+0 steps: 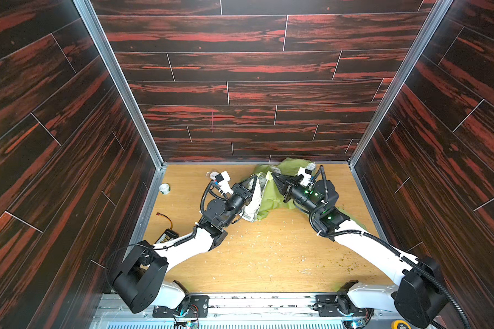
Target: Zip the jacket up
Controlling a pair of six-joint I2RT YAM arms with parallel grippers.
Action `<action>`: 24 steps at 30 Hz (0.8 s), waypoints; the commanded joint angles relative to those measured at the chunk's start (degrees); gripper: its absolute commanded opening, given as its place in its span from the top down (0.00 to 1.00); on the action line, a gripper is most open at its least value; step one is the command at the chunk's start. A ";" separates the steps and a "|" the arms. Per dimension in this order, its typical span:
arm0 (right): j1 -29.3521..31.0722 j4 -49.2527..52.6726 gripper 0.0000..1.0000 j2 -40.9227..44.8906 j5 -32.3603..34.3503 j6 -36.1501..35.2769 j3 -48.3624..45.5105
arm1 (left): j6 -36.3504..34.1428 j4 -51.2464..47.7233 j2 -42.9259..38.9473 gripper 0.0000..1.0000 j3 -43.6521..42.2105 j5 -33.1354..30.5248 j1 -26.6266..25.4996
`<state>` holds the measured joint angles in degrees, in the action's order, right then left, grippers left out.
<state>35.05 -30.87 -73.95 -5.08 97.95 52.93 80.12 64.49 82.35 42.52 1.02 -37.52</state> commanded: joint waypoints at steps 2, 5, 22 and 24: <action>0.63 -3.32 1.00 3.98 1.96 -0.13 -0.54 | 2.53 6.72 1.34 1.00 1.63 0.09 -0.14; 0.57 -3.82 1.00 4.27 2.20 -0.17 -0.79 | 2.56 7.33 2.12 1.00 2.96 2.24 -0.15; 0.69 -8.50 1.00 0.68 0.59 1.60 -0.02 | 2.56 16.28 7.26 1.00 6.35 5.99 -0.17; 0.71 -8.81 1.00 0.43 0.55 1.79 -0.02 | 2.68 16.28 7.63 1.00 6.67 6.34 -0.15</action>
<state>35.22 -35.62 -72.16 -4.03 98.61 51.99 82.17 76.03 89.73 47.09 6.04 -37.52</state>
